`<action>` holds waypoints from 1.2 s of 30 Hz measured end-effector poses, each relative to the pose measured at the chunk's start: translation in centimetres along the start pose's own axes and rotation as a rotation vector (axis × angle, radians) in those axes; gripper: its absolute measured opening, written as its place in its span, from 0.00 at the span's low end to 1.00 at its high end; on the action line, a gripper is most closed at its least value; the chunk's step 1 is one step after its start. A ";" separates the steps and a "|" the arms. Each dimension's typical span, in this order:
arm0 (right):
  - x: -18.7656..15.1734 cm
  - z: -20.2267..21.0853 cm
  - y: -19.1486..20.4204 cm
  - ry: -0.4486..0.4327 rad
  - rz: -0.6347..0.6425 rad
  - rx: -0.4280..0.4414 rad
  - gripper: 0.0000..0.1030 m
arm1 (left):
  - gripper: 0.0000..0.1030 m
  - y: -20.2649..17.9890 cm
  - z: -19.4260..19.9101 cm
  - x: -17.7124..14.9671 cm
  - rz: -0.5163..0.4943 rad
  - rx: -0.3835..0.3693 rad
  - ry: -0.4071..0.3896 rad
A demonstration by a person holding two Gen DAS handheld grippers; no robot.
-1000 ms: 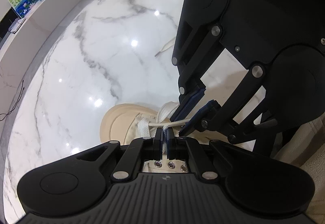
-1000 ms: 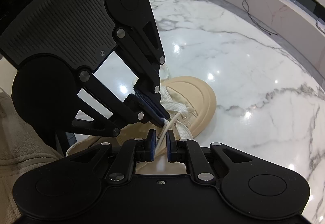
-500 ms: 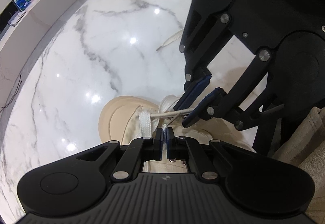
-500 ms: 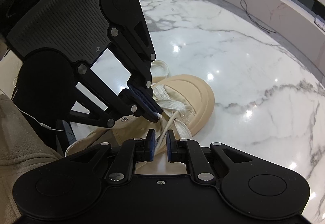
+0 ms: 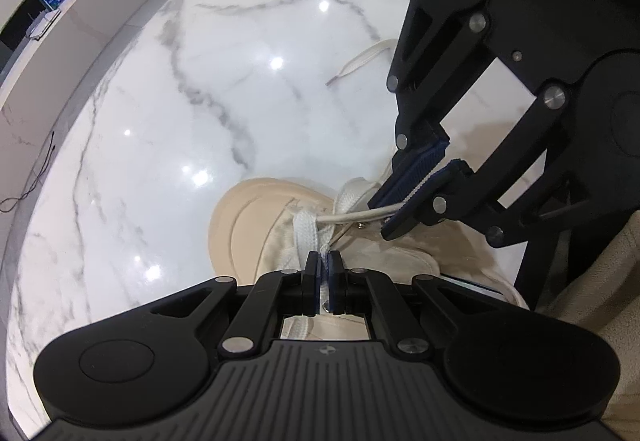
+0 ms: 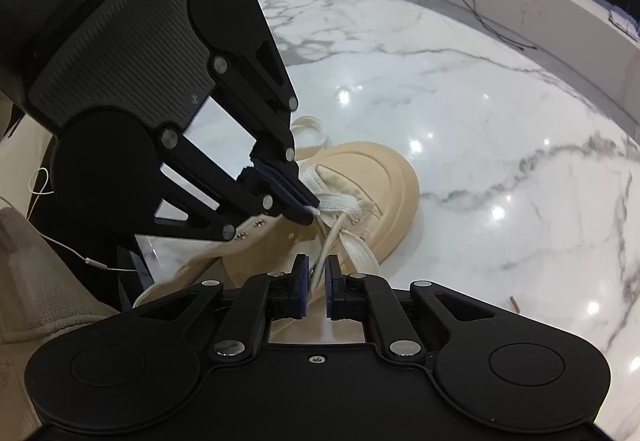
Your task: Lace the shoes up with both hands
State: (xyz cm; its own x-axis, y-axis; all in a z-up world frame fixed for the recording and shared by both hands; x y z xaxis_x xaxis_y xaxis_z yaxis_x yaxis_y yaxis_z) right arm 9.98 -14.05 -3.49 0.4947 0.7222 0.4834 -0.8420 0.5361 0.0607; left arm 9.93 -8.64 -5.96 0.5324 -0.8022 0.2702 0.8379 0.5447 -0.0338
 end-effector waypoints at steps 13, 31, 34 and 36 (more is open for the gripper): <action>0.1 -0.4 3.7 -0.014 -0.016 0.002 0.06 | 0.02 0.0 -0.7 -0.2 0.002 -0.026 0.068; -1.0 -0.6 4.2 -0.017 -0.018 -0.005 0.06 | 0.02 -0.1 -1.6 0.7 0.017 -0.022 0.079; 0.1 -0.7 5.8 -0.014 -0.023 -0.009 0.06 | 0.02 -0.1 -1.4 0.7 0.025 -0.019 0.071; -0.2 -0.4 5.1 -0.015 -0.014 -0.005 0.06 | 0.02 -0.1 -1.4 0.7 0.032 -0.017 0.067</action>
Point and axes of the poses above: each gripper's, at about its wrist camera, not at the fingertips, and z roughly against the way its jaws point, y to its left, x to its top, the point moved 5 cm from there along -z, roughly the way its jaws point, and after that the axes turned 8 degrees about -x, right-handed, at the moved point
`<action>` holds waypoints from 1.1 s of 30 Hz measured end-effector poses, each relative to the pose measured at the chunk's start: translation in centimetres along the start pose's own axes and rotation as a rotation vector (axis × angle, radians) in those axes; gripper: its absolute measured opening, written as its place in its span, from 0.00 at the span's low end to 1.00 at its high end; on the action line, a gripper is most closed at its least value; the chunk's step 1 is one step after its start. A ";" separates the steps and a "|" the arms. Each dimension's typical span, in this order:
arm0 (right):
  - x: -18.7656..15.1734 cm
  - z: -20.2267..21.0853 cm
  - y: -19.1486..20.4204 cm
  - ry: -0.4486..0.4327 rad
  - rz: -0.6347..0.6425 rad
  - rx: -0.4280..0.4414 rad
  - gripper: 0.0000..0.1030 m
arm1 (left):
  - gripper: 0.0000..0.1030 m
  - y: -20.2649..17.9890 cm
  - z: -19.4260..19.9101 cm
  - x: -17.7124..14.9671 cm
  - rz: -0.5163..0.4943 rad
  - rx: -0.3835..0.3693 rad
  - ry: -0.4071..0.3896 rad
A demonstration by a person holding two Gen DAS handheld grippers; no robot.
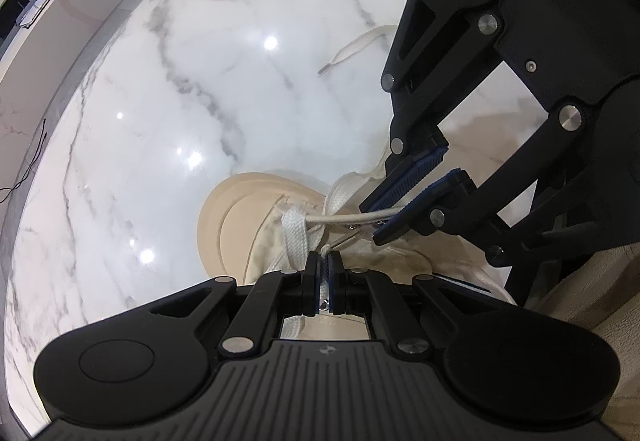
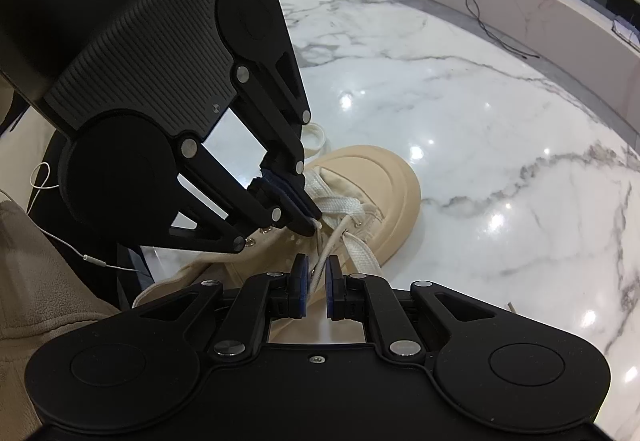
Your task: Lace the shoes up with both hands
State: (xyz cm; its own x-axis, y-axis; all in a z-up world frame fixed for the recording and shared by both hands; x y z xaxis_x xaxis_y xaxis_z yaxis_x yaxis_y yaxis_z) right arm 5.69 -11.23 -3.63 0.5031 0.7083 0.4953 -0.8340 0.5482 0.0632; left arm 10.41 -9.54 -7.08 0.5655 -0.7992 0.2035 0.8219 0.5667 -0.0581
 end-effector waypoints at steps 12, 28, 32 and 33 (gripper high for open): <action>0.0 1.0 -0.3 -0.001 -0.021 -0.010 0.08 | 0.02 0.6 0.0 -0.3 0.010 -0.004 -0.001; 0.1 1.1 -1.0 -0.009 -0.007 -0.010 0.08 | 0.02 0.1 0.6 -0.2 0.015 -0.027 -0.023; 0.0 1.1 -1.4 -0.008 0.005 -0.011 0.08 | 0.02 -0.3 0.8 0.1 0.006 -0.024 -0.034; -0.1 1.2 -1.5 -0.008 0.010 -0.010 0.08 | 0.02 -0.3 0.7 0.1 0.006 -0.023 -0.036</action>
Point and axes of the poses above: each gripper's, at about its wrist camera, not at the fingertips, and z roughly against the way its jaws point, y to its left, x to its top, the point moved 5 cm from there along -z, roughly the way its jaws point, and after that the axes turned 8 degrees about -x, right-handed, at the moved point
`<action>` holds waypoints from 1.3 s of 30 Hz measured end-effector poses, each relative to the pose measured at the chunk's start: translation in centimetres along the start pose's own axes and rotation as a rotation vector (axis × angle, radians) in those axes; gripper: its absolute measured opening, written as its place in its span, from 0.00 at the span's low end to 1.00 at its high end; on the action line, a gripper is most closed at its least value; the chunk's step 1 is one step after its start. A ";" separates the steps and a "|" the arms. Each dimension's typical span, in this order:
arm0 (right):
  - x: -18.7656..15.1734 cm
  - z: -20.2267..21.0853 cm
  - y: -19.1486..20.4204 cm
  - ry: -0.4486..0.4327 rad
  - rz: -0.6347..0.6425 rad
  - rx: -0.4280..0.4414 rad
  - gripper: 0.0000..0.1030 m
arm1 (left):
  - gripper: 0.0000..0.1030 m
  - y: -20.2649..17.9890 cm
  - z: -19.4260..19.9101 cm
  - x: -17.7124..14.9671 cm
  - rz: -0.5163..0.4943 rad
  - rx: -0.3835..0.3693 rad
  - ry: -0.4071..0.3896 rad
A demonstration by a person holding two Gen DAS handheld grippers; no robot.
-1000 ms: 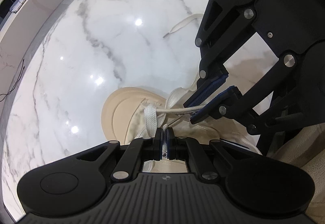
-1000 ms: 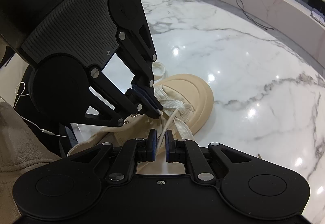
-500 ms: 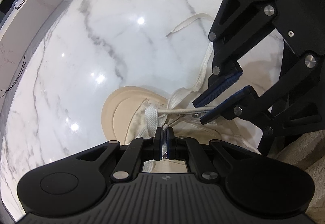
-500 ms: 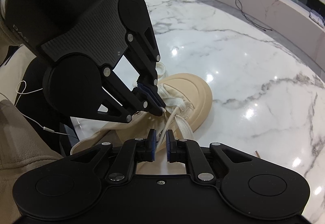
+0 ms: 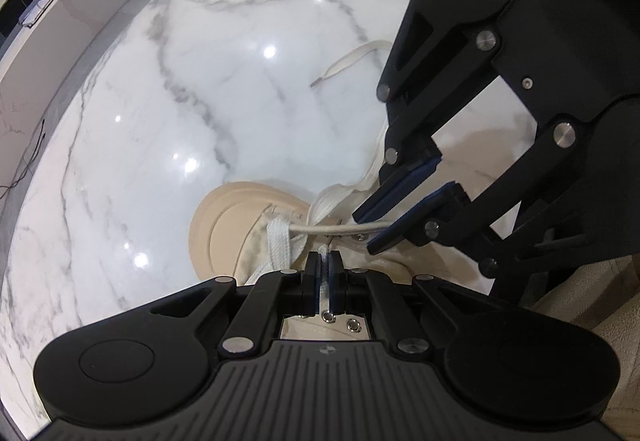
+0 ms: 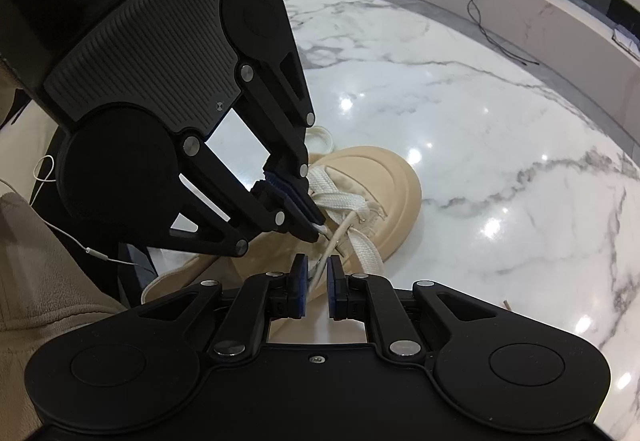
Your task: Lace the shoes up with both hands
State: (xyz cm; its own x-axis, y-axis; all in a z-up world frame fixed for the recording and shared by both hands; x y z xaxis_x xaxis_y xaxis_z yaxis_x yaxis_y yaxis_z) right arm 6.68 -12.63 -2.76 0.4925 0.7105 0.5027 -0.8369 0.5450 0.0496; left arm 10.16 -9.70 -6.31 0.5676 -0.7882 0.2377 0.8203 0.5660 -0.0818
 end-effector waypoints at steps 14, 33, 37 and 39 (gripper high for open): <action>-0.5 -0.6 -2.3 0.027 0.214 -0.027 0.08 | 0.02 -0.7 -0.3 0.4 0.000 0.002 -0.015; 1.0 -3.0 -1.6 0.031 0.353 -0.028 0.01 | 0.03 -1.0 0.4 0.0 -0.011 -0.003 -0.017; 1.4 -2.7 -1.5 0.044 0.345 -0.047 0.01 | 0.12 -1.4 1.2 -0.4 -0.007 0.004 -0.032; 1.5 -2.6 -2.0 0.054 0.333 -0.057 0.01 | 0.15 -1.7 1.8 -0.9 0.001 0.014 -0.043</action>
Point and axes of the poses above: each gripper's, at about its wrist camera, not at the fingertips, and z roughly against the way its jaws point, y to its left, x to its top, the point moved 5 cm from there along -z, roughly the way its jaws point, and after that the axes turned 8 degrees about -x, right-handed, at the moved point
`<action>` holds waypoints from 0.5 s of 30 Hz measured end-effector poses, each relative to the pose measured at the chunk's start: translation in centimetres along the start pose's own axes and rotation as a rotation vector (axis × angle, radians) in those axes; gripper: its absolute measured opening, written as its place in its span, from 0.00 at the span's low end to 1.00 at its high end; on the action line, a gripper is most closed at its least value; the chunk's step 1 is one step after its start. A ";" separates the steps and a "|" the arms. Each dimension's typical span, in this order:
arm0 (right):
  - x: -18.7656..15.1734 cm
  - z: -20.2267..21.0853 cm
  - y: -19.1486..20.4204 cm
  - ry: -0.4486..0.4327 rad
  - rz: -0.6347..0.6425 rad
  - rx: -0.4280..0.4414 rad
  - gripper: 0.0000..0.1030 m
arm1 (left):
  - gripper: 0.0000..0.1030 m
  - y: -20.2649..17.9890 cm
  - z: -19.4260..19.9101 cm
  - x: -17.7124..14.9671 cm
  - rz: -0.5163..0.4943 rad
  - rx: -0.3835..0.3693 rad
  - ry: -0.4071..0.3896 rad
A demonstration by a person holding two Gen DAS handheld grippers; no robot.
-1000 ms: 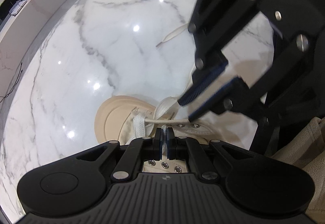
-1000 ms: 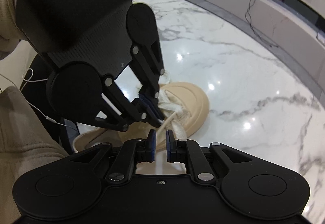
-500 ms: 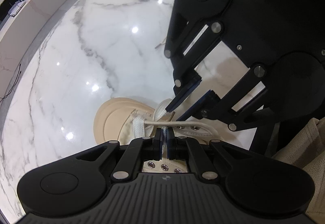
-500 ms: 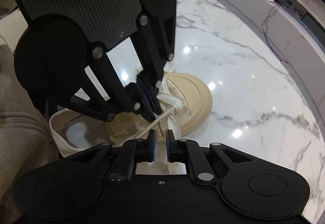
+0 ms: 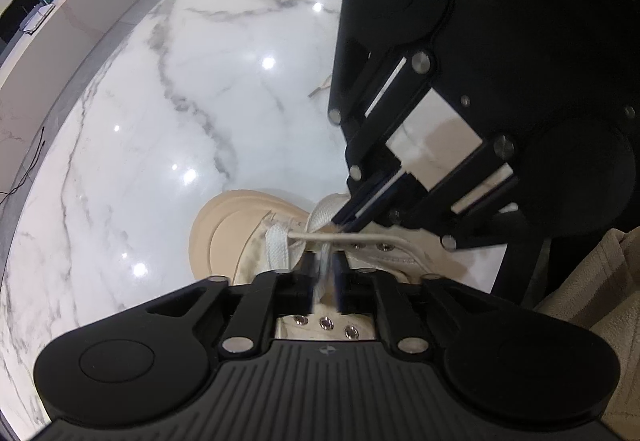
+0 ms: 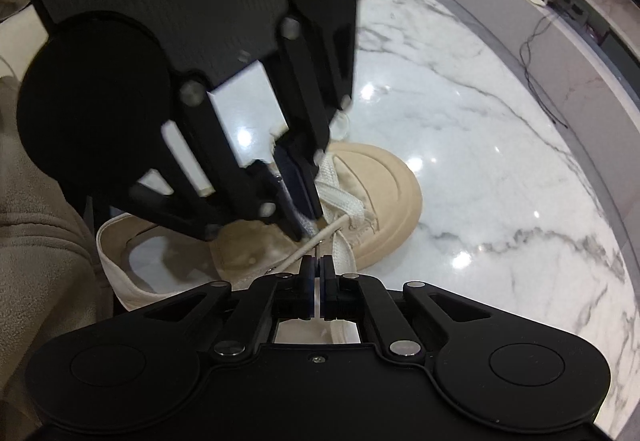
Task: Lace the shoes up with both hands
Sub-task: 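Pull the white lace tip up and away from the sneaker with the right tool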
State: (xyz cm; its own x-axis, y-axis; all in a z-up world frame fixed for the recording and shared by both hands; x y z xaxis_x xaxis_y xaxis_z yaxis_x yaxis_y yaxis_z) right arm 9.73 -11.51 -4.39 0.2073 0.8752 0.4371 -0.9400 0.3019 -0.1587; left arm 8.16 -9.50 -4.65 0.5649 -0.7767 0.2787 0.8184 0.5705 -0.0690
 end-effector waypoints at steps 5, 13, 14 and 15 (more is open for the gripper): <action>-0.9 0.4 -1.4 0.039 -0.028 -0.038 0.01 | 0.15 -0.9 1.1 -1.5 0.029 -0.022 -0.020; -6.2 2.7 -2.9 0.143 -0.101 -0.091 0.01 | 0.16 -2.6 2.8 -2.3 0.069 -0.040 -0.097; -6.9 3.4 -2.1 0.156 -0.109 -0.096 0.01 | 0.16 -3.0 2.9 -2.3 0.062 -0.046 -0.099; -7.9 3.9 -1.6 0.170 -0.119 -0.101 0.01 | 0.16 -3.1 2.8 -2.4 0.060 -0.046 -0.096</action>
State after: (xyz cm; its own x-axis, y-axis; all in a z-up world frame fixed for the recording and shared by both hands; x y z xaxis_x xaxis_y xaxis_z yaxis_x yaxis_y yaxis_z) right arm 8.53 -20.39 -4.10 0.3655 0.8799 0.3036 -0.8761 0.4354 -0.2070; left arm 3.98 -8.70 -2.42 0.6022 -0.7112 0.3628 0.7886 0.6006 -0.1317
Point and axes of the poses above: each gripper's, at about its wrist camera, not at the fingertips, and z roughly against the way its jaws point, y to its left, x to its top, the point moved 5 cm from there along -z, roughly the way its jaws point, and after that the axes turned 8 degrees about -x, right-handed, at the moved point
